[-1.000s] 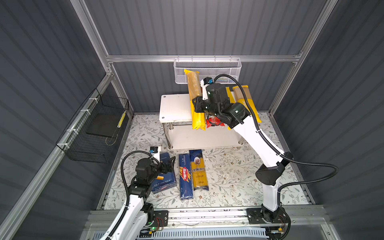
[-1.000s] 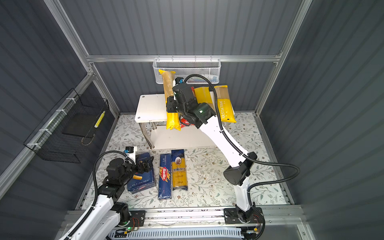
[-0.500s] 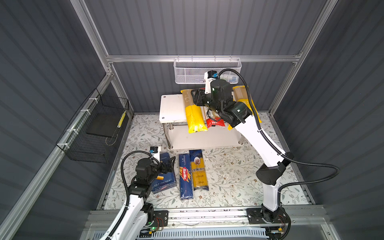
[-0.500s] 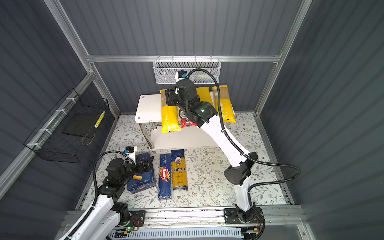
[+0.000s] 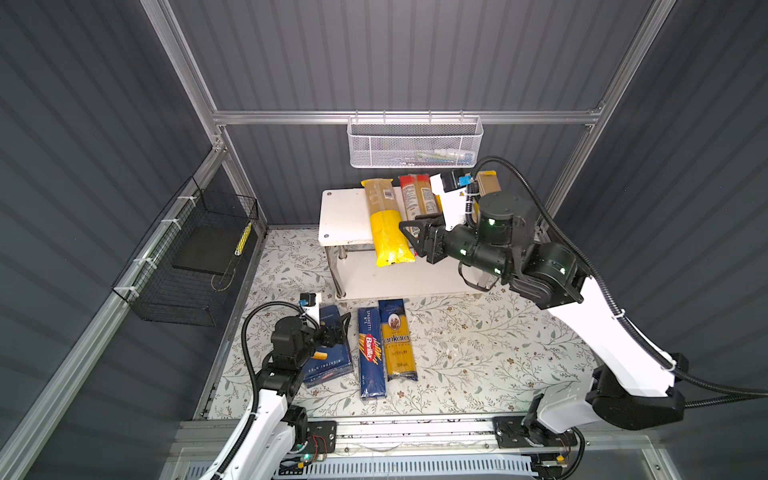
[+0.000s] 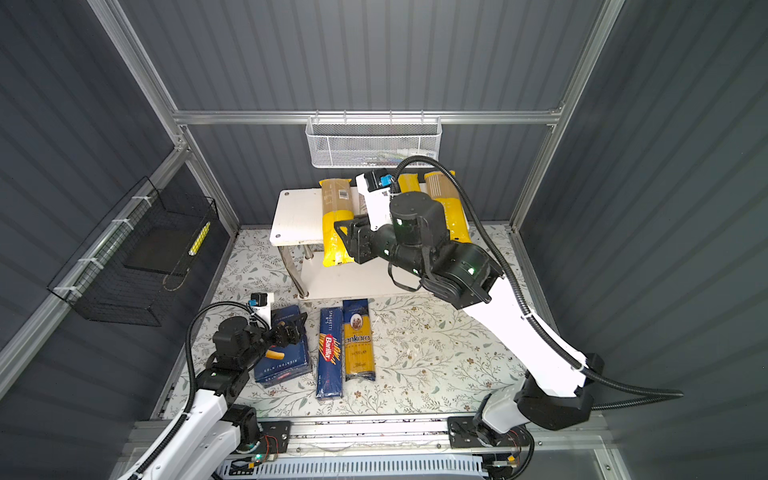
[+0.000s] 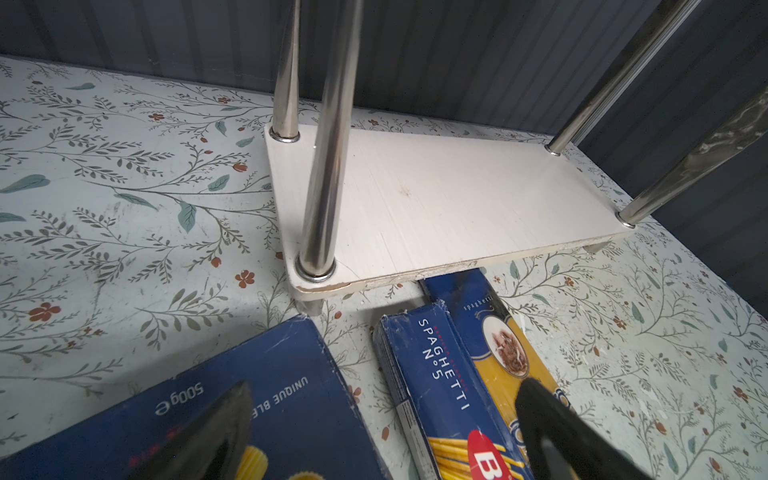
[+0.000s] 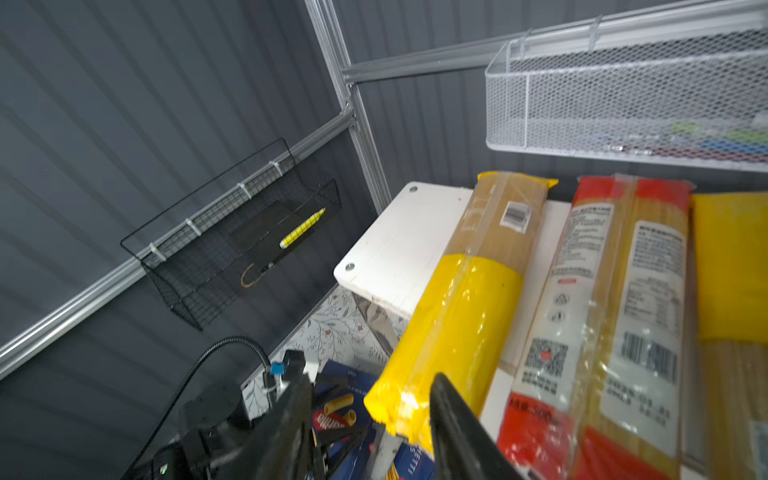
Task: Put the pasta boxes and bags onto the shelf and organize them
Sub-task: 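Withdraw the right gripper from the shelf and move it over the table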
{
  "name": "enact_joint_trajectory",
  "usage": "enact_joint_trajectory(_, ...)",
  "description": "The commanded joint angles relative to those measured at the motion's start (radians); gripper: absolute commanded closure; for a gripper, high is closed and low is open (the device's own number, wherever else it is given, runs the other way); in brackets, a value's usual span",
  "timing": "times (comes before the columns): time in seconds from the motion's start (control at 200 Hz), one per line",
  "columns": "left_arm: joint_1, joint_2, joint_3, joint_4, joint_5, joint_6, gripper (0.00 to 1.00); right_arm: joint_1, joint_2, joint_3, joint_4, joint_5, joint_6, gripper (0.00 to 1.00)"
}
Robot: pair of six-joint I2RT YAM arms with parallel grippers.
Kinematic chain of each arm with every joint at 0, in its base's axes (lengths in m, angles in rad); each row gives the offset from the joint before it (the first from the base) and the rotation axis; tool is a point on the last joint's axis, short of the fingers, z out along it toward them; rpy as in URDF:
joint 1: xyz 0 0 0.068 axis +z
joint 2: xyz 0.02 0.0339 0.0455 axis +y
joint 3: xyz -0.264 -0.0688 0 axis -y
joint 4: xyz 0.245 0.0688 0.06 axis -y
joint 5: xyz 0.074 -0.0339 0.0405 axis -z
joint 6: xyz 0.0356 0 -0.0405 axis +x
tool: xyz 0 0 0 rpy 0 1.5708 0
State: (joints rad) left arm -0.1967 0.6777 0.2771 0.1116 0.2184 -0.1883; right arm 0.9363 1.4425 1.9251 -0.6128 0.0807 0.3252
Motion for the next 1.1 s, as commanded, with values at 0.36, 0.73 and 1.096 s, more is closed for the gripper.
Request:
enact_joint_trajectory(0.36, 0.002, -0.009, 0.005, -0.007, -0.006, -0.009, 0.0, 0.054, -0.016, -0.209, 0.036, -0.017, 0.059, 0.51)
enact_joint_trajectory(0.73, 0.002, 0.0, 0.008, -0.007, -0.009, -0.01, 0.0, 0.032, 0.075, -0.192, 0.123, -0.039, 0.09, 0.47)
enact_joint_trajectory(1.096, 0.002, -0.014, 0.004, -0.009, -0.013, -0.01, 0.0, -0.013, 0.144, -0.129, 0.112, -0.064, 0.092, 0.47)
